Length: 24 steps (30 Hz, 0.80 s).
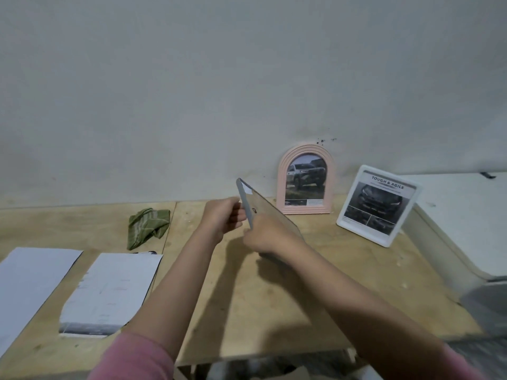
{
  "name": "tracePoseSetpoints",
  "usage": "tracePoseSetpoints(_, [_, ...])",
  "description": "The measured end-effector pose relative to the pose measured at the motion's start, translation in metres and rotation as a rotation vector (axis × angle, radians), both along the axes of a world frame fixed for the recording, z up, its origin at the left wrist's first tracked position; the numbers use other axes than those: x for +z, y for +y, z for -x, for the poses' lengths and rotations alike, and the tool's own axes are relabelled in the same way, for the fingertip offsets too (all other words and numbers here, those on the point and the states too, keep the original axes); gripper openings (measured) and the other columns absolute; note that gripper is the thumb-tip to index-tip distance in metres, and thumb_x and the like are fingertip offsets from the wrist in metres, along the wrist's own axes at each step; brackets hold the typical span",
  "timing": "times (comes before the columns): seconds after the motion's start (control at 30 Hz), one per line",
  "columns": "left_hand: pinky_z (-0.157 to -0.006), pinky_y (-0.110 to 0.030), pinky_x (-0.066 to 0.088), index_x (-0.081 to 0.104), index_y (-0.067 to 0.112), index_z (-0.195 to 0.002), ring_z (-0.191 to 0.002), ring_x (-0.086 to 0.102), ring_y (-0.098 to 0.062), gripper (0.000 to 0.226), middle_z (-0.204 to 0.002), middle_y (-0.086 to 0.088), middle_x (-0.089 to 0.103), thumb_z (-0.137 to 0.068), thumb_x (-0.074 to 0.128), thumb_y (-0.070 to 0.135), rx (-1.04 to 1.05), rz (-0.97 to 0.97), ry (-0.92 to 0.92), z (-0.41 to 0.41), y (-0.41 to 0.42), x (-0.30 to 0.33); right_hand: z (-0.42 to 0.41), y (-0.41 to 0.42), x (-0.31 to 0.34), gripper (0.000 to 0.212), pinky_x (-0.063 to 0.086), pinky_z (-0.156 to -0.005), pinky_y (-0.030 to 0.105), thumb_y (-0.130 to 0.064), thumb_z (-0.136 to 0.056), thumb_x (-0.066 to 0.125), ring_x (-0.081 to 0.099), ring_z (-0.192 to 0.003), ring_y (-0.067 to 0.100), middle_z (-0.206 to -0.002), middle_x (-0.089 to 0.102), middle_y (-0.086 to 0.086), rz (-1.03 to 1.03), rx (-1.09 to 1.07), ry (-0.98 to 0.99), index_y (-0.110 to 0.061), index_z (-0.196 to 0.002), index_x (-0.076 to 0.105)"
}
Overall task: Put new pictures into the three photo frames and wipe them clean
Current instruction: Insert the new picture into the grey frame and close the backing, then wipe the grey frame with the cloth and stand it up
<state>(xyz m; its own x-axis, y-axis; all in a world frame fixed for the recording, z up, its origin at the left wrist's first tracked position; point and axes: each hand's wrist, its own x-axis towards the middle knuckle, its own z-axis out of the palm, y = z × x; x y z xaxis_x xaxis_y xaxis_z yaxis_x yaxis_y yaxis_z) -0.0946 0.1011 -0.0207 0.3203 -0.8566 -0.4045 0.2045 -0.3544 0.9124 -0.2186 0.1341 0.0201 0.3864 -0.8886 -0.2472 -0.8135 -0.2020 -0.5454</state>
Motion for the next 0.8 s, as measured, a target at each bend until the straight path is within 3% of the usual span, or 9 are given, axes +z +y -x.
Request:
tracePoseSetpoints(0.1, [-0.056, -0.025, 0.042, 0.061, 0.011, -0.074, -0.045, 0.051, -0.014, 0.025, -0.051, 0.001, 0.059, -0.093, 0.048, 0.02, -0.047, 0.022, 0.031, 0.01, -0.006, -0.001, 0.008, -0.004, 0.027, 0.016, 0.029, -0.071, 0.021, -0.007, -0.094, 0.038, 0.051, -0.1, 0.024, -0.101, 0.057, 0.001, 0.018, 0.108, 0.116, -0.021, -0.101, 0.043])
tracePoseSetpoints(0.13, [-0.057, -0.025, 0.041, 0.06, 0.012, -0.074, -0.043, 0.051, -0.012, 0.025, -0.049, 0.002, 0.06, -0.094, 0.047, 0.021, -0.057, 0.017, 0.029, 0.013, -0.008, -0.002, 0.012, -0.006, 0.033, 0.018, 0.03, -0.073, 0.024, -0.009, -0.095, 0.038, 0.052, -0.102, 0.026, -0.106, 0.057, 0.005, 0.043, 0.097, 0.148, -0.021, -0.105, 0.048])
tracePoseSetpoints(0.2, [-0.059, -0.025, 0.041, 0.06, 0.013, -0.077, -0.045, 0.055, -0.01, 0.025, -0.05, 0.004, 0.062, -0.094, 0.047, 0.023, -0.059, -0.009, 0.018, 0.017, -0.01, -0.009, 0.017, -0.013, 0.036, 0.023, 0.041, -0.075, 0.03, -0.013, -0.093, 0.044, 0.058, -0.1, 0.03, -0.105, 0.059, 0.012, 0.082, 0.014, 0.163, -0.008, -0.11, 0.058])
tracePoseSetpoints(0.3, [-0.063, -0.027, 0.037, 0.058, 0.014, -0.08, -0.059, 0.057, -0.014, 0.021, -0.066, -0.001, 0.063, -0.094, 0.045, 0.024, -0.054, -0.063, 0.018, 0.019, -0.012, -0.025, 0.032, -0.035, 0.041, 0.023, 0.052, -0.069, 0.03, -0.013, -0.091, 0.047, 0.06, -0.08, 0.022, -0.093, 0.06, 0.009, 0.133, -0.109, 0.16, -0.001, -0.108, 0.057])
tracePoseSetpoints(0.37, [-0.065, -0.027, 0.035, 0.056, 0.014, -0.083, -0.062, 0.056, -0.015, 0.017, -0.072, -0.002, 0.06, -0.093, 0.047, 0.023, -0.036, -0.106, 0.008, 0.019, -0.012, -0.039, 0.051, -0.049, 0.052, 0.019, 0.045, -0.056, 0.028, -0.011, -0.089, 0.046, 0.055, -0.069, 0.02, -0.082, 0.056, 0.008, 0.126, -0.181, 0.087, -0.003, -0.105, 0.052])
tracePoseSetpoints(0.5, [-0.062, -0.026, 0.034, 0.056, 0.007, -0.1, -0.068, 0.049, -0.021, 0.024, -0.078, -0.007, 0.055, -0.092, 0.05, 0.029, -0.003, -0.185, -0.068, 0.014, -0.004, -0.062, 0.093, -0.073, 0.069, 0.016, 0.038, -0.058, 0.028, -0.008, -0.089, 0.042, 0.05, -0.068, 0.022, -0.083, 0.058, 0.014, 0.088, -0.351, -0.175, -0.005, -0.097, 0.055])
tracePoseSetpoints(0.6, [-0.055, -0.027, 0.029, 0.054, 0.011, -0.082, -0.064, 0.044, -0.019, 0.031, -0.063, -0.003, 0.059, -0.096, 0.042, 0.036, -0.045, -0.217, -0.063, 0.01, 0.006, -0.073, 0.118, -0.086, 0.055, 0.014, 0.039, -0.06, 0.028, -0.008, -0.091, 0.044, 0.053, -0.067, 0.022, -0.078, 0.056, 0.012, 0.01, -0.39, -0.373, -0.007, -0.086, 0.057])
tracePoseSetpoints(0.67, [-0.059, -0.028, 0.038, 0.058, 0.014, -0.078, -0.067, 0.052, -0.019, 0.043, -0.071, -0.004, 0.063, -0.101, 0.033, 0.039, -0.051, -0.201, 0.027, 0.006, 0.011, -0.078, 0.13, -0.093, 0.035, 0.017, 0.041, -0.069, 0.031, -0.011, -0.095, 0.044, 0.057, -0.078, 0.024, -0.085, 0.061, 0.014, -0.059, -0.384, -0.488, -0.007, -0.089, 0.06])
tracePoseSetpoints(0.8, [-0.072, -0.036, 0.054, 0.066, 0.012, -0.096, -0.082, 0.067, -0.028, 0.045, -0.093, -0.012, 0.073, -0.101, 0.033, 0.042, 0.038, -0.156, 0.169, -0.012, 0.022, -0.081, 0.14, -0.095, -0.009, 0.025, 0.046, -0.078, 0.036, -0.011, -0.098, 0.04, 0.063, -0.086, 0.03, -0.093, 0.07, 0.013, -0.208, -0.464, -0.677, -0.005, -0.103, 0.064])
